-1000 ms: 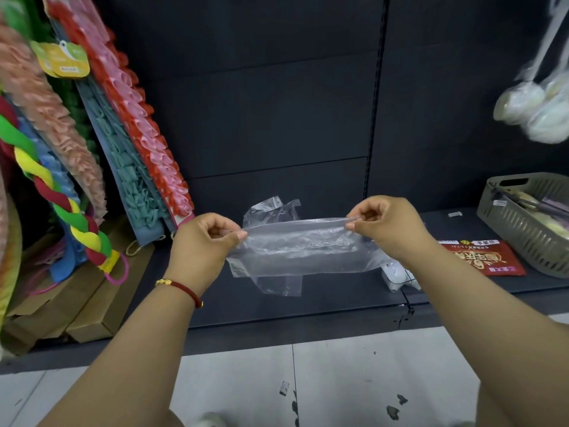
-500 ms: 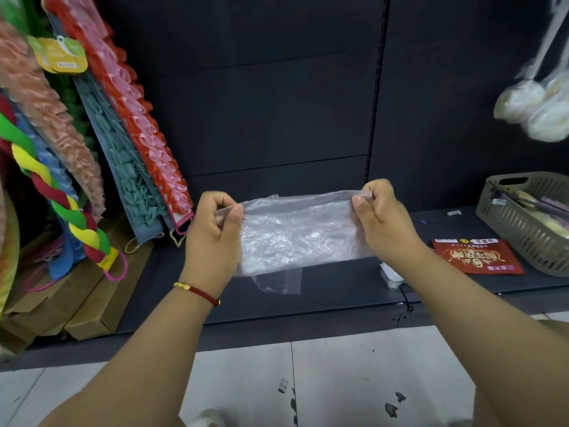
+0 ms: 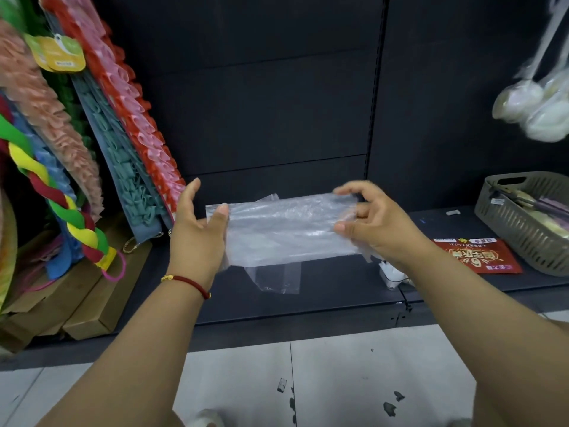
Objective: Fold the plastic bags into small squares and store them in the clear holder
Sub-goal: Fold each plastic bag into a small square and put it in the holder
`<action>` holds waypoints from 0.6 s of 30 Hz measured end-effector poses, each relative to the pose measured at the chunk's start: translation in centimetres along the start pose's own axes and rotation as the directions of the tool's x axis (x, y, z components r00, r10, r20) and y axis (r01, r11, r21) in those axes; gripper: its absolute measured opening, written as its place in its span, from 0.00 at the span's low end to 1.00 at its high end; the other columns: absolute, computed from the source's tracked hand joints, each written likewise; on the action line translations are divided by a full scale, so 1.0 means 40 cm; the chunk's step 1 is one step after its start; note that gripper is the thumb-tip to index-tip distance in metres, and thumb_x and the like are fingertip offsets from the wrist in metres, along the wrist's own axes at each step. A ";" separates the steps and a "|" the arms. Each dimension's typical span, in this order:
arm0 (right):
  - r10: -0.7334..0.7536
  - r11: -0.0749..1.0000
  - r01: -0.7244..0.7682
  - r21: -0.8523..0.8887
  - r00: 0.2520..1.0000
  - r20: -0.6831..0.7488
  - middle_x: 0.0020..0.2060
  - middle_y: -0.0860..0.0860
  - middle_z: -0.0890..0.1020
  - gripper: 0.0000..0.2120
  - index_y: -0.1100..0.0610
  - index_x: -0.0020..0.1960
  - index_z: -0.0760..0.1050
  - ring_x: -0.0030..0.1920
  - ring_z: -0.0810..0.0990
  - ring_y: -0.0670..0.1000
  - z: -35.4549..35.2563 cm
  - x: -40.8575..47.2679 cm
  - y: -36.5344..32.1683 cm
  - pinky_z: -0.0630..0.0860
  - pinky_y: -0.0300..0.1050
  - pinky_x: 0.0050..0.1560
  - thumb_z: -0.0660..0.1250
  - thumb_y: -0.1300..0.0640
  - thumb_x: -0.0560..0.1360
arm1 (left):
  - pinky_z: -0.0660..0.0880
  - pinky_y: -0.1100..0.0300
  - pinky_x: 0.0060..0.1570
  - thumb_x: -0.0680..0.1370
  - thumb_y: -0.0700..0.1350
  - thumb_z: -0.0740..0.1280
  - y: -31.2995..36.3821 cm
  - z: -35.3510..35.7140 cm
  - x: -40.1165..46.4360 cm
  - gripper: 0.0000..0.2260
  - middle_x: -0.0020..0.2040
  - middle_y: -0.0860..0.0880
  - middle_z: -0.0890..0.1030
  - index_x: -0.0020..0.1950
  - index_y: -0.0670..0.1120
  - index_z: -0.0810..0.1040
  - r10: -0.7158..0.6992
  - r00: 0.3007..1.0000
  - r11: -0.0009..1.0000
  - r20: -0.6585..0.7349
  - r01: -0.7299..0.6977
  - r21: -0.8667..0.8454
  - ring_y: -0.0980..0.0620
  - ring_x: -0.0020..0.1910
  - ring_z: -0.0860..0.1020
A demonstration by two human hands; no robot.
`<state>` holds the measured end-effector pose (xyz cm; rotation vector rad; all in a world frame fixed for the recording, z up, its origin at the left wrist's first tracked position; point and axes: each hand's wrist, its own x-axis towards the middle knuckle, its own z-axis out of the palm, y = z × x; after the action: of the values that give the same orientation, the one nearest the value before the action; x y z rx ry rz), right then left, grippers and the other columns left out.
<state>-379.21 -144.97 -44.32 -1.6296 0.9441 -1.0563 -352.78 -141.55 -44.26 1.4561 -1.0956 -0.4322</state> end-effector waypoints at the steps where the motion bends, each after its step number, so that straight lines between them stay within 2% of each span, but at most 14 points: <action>1: 0.003 1.000 -0.003 0.004 1.000 -0.008 0.31 0.52 0.74 0.16 0.47 0.53 0.77 0.28 0.70 0.48 -0.001 0.002 0.001 0.71 0.40 0.27 0.73 0.65 0.73 | 0.78 0.53 0.49 0.80 0.50 0.65 -0.003 -0.004 0.006 0.25 0.60 0.51 0.77 0.74 0.63 0.61 -0.022 0.999 0.999 0.028 0.023 -0.032 0.54 0.46 0.78; 2: 0.003 1.000 -0.003 -0.008 0.999 -0.032 0.30 0.48 0.75 0.12 0.51 0.49 0.78 0.28 0.71 0.46 -0.001 0.002 0.001 0.71 0.38 0.30 0.73 0.66 0.73 | 0.76 0.53 0.58 0.81 0.50 0.65 -0.001 -0.007 0.009 0.25 0.69 0.55 0.71 0.75 0.64 0.61 -0.037 0.996 0.994 0.084 0.045 -0.097 0.55 0.58 0.76; 3: 0.000 1.000 -0.002 -0.018 0.998 -0.059 0.30 0.46 0.75 0.09 0.52 0.46 0.79 0.29 0.71 0.45 -0.001 0.004 0.001 0.71 0.36 0.32 0.73 0.66 0.72 | 0.74 0.53 0.63 0.81 0.49 0.65 0.001 -0.012 0.011 0.25 0.70 0.59 0.70 0.75 0.64 0.61 -0.050 0.986 0.983 0.158 0.076 -0.164 0.56 0.64 0.73; 4: -0.003 1.000 0.002 -0.019 0.997 -0.080 0.30 0.45 0.75 0.09 0.53 0.43 0.80 0.30 0.71 0.44 -0.002 0.004 0.002 0.71 0.35 0.33 0.73 0.66 0.72 | 0.73 0.54 0.62 0.81 0.47 0.65 0.007 -0.017 0.008 0.23 0.66 0.63 0.73 0.74 0.64 0.64 -0.066 0.967 0.971 0.247 0.119 -0.208 0.57 0.62 0.74; 6: 0.002 1.000 -0.003 -0.012 0.995 -0.096 0.32 0.48 0.76 0.08 0.52 0.41 0.81 0.32 0.72 0.46 -0.004 0.006 0.005 0.72 0.35 0.33 0.73 0.65 0.72 | 0.78 0.62 0.47 0.80 0.43 0.66 0.015 -0.031 -0.002 0.16 0.54 0.63 0.79 0.66 0.58 0.76 -0.071 0.920 0.963 0.385 0.163 -0.213 0.59 0.47 0.77; 7: 0.012 1.000 -0.014 -0.023 0.995 -0.095 0.34 0.51 0.77 0.08 0.52 0.41 0.82 0.32 0.73 0.47 -0.006 0.006 0.006 0.72 0.37 0.33 0.73 0.64 0.72 | 0.76 0.68 0.40 0.78 0.40 0.68 0.015 -0.037 -0.005 0.13 0.51 0.60 0.80 0.59 0.54 0.80 -0.056 0.913 0.974 0.404 0.139 -0.181 0.61 0.42 0.77; 9: 0.041 0.998 -0.044 -0.034 0.995 -0.089 0.33 0.50 0.77 0.06 0.51 0.42 0.84 0.32 0.73 0.48 -0.008 0.004 0.009 0.73 0.39 0.32 0.74 0.62 0.72 | 0.73 0.72 0.34 0.75 0.38 0.71 0.006 -0.043 -0.006 0.09 0.47 0.53 0.84 0.51 0.50 0.84 -0.038 0.924 0.987 0.380 0.095 -0.132 0.61 0.37 0.77; 12: 0.039 0.998 -0.045 -0.054 0.994 -0.101 0.38 0.41 0.82 0.09 0.48 0.47 0.84 0.40 0.77 0.40 -0.012 0.003 0.012 0.76 0.35 0.42 0.76 0.60 0.70 | 0.72 0.69 0.30 0.74 0.38 0.74 -0.001 -0.046 -0.004 0.09 0.41 0.54 0.84 0.50 0.51 0.85 -0.049 0.937 0.992 0.345 0.085 -0.090 0.52 0.35 0.73; 13: 0.031 0.997 -0.037 -0.060 0.994 -0.103 0.41 0.41 0.83 0.11 0.48 0.48 0.84 0.41 0.78 0.37 -0.013 0.002 0.012 0.75 0.34 0.44 0.77 0.61 0.69 | 0.71 0.69 0.30 0.73 0.38 0.74 -0.002 -0.047 -0.002 0.10 0.39 0.55 0.84 0.50 0.51 0.85 -0.051 0.938 0.993 0.344 0.085 -0.084 0.52 0.34 0.72; 15: 0.016 0.997 -0.024 -0.077 0.994 -0.108 0.43 0.41 0.82 0.15 0.48 0.50 0.83 0.36 0.76 0.36 -0.012 0.001 0.010 0.74 0.31 0.41 0.77 0.63 0.68 | 0.73 0.69 0.34 0.72 0.37 0.74 -0.001 -0.050 0.000 0.11 0.41 0.56 0.85 0.49 0.52 0.85 -0.060 0.928 0.993 0.367 0.092 -0.070 0.56 0.36 0.74; 18: 0.014 0.993 -0.029 -0.114 0.991 -0.131 0.39 0.39 0.81 0.16 0.49 0.52 0.83 0.34 0.75 0.37 -0.014 0.004 0.011 0.77 0.32 0.42 0.77 0.65 0.68 | 0.75 0.66 0.48 0.71 0.36 0.75 0.001 -0.058 0.006 0.12 0.48 0.59 0.85 0.48 0.53 0.85 -0.069 0.908 0.993 0.414 0.102 -0.060 0.59 0.50 0.80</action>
<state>-379.73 -145.40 -44.61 -1.6563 1.1249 -1.1216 -350.83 -140.42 -43.61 1.3781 -1.3314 -0.8667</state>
